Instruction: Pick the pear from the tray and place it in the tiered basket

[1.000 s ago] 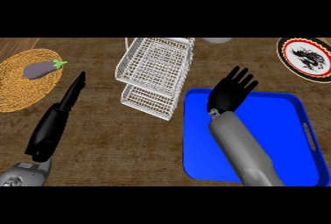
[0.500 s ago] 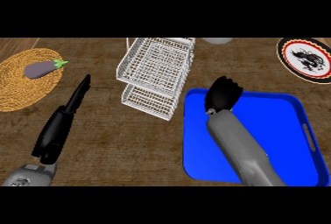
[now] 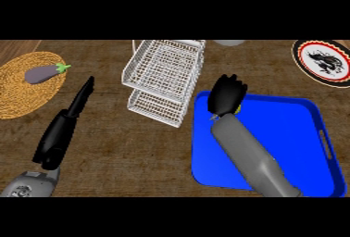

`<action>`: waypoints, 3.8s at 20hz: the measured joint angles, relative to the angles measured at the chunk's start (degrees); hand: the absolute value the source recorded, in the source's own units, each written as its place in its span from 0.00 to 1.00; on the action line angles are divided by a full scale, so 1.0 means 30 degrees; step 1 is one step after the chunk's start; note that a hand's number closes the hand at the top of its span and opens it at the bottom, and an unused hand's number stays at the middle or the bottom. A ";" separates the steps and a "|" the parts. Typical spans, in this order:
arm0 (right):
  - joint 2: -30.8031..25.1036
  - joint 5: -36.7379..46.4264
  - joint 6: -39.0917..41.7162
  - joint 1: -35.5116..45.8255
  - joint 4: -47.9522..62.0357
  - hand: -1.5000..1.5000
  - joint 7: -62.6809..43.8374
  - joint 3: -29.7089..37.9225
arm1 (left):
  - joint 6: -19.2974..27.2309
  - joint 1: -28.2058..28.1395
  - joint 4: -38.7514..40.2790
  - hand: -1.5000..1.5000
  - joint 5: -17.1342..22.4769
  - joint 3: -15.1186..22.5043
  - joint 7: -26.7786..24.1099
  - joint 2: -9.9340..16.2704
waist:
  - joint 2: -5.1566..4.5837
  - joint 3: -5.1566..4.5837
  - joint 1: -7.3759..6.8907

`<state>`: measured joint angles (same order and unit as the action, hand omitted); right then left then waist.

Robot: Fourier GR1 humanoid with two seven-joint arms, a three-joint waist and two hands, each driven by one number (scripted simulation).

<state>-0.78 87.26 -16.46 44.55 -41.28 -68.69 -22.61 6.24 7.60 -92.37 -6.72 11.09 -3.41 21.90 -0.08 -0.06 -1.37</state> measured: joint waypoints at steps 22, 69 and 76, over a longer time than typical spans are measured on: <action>-0.8524 -1.6136 0.8942 -0.5825 -1.7556 1.00 1.3275 0.6988 | 0.0116 -0.1479 -0.1044 0.50 -0.0253 -0.0712 0.0501 -0.0046 | 0.0317 0.0008 0.1273; 0.0204 -2.0588 -0.0198 1.2344 0.2471 0.00 1.5022 0.9291 | -0.1846 0.0429 -0.0245 0.50 -0.1543 -0.0888 -0.0098 -0.1685 | -0.0451 -0.0007 -0.1152; -0.0564 -2.0682 -0.5266 1.2872 0.3186 0.00 1.6710 1.0650 | -0.1822 0.0039 -0.0282 0.50 -0.1517 -0.1164 -0.0122 -0.1667 | -0.0302 -0.0006 -0.0665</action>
<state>-2.47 25.22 -32.26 83.17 -31.72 -18.56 9.34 0.77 7.72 -93.21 -11.27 7.60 -3.78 16.90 -0.99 -0.08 -3.36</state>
